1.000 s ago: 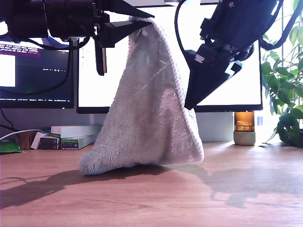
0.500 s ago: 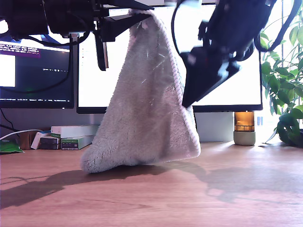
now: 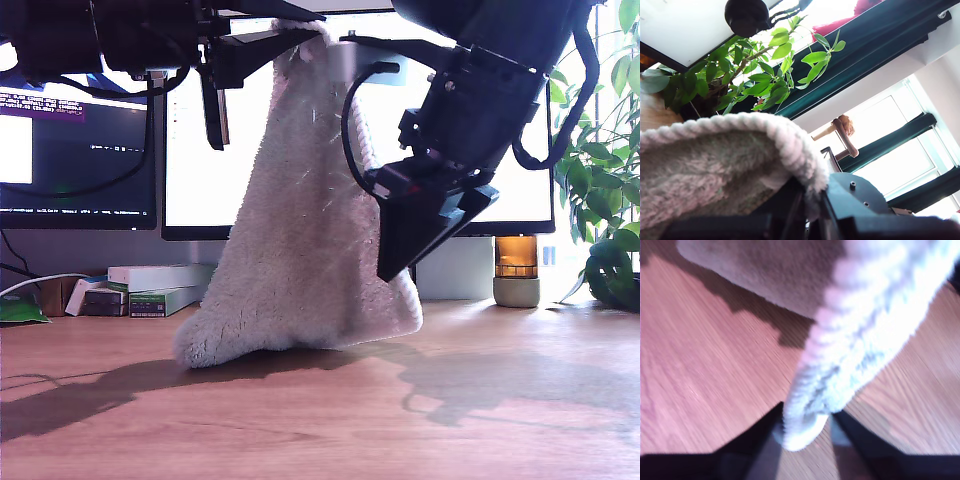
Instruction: Fold the tea towel to a neat square and place it to the right
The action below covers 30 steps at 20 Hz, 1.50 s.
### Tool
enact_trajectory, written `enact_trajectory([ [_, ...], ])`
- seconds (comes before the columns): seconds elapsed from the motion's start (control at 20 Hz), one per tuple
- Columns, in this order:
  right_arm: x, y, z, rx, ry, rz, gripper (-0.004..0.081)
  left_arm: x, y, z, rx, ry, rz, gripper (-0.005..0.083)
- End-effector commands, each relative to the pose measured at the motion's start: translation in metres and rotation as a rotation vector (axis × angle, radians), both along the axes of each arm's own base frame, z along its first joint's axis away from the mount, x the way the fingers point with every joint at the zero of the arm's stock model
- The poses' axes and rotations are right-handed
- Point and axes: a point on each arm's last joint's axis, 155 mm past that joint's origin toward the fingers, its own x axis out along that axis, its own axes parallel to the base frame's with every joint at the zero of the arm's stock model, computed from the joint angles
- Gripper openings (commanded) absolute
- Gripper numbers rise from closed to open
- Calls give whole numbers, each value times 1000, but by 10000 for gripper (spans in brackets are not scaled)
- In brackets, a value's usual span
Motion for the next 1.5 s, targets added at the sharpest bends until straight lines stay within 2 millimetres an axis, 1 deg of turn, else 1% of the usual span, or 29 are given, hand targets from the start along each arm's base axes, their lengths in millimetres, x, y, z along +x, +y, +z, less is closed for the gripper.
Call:
enact_trajectory([
  [0.0,4,-3,2,-7,-10,-14,-13,-1,3,9,-14,-30,1,-24],
  [0.1,8,-14,1,-56,-28,-40,-13,1,6,9,-9,-32,-1,-24],
  [0.25,13,-40,-2,-168,-50,-62,-13,8,15,3,15,-34,12,-24],
  [0.35,21,-53,5,-205,-79,-95,-13,16,22,-3,34,-14,31,-24],
  [0.4,25,-56,10,-217,-91,-100,-13,20,27,-6,51,-27,44,-24],
  [0.45,32,-57,21,-223,-116,-103,-13,24,31,-8,61,-29,59,-24],
  [0.5,41,-57,36,-219,-149,-118,-13,28,35,-9,65,-30,74,-24],
  [0.6,58,-48,73,-201,-231,-96,-13,36,42,-6,64,-34,97,-24],
  [0.7,73,-40,111,-187,-317,-73,-13,46,50,11,53,-77,124,-24],
  [0.8,83,-37,147,-174,-393,-76,-13,55,54,35,41,-118,131,-24],
  [0.9,90,-41,169,-191,-447,-98,-13,57,55,55,57,-165,103,-24],
  [0.95,93,-45,176,-203,-465,-122,-13,57,55,62,66,-189,93,-24],
  [1.0,93,-48,178,-212,-471,-136,-13,57,55,67,74,-200,80,-24],
  [1.05,92,-51,175,-226,-460,-137,-13,55,52,64,92,-194,55,-24],
  [1.1,89,-53,171,-239,-442,-138,-13,52,50,55,112,-167,28,-24],
  [1.15,85,-53,165,-244,-411,-125,-13,50,47,42,143,-119,-2,-24],
  [1.35,56,-37,133,-164,-228,-61,-13,38,43,-23,296,63,-89,-24],
  [1.45,38,-34,111,-142,-104,-52,-13,26,46,-59,379,153,-124,-24],
])
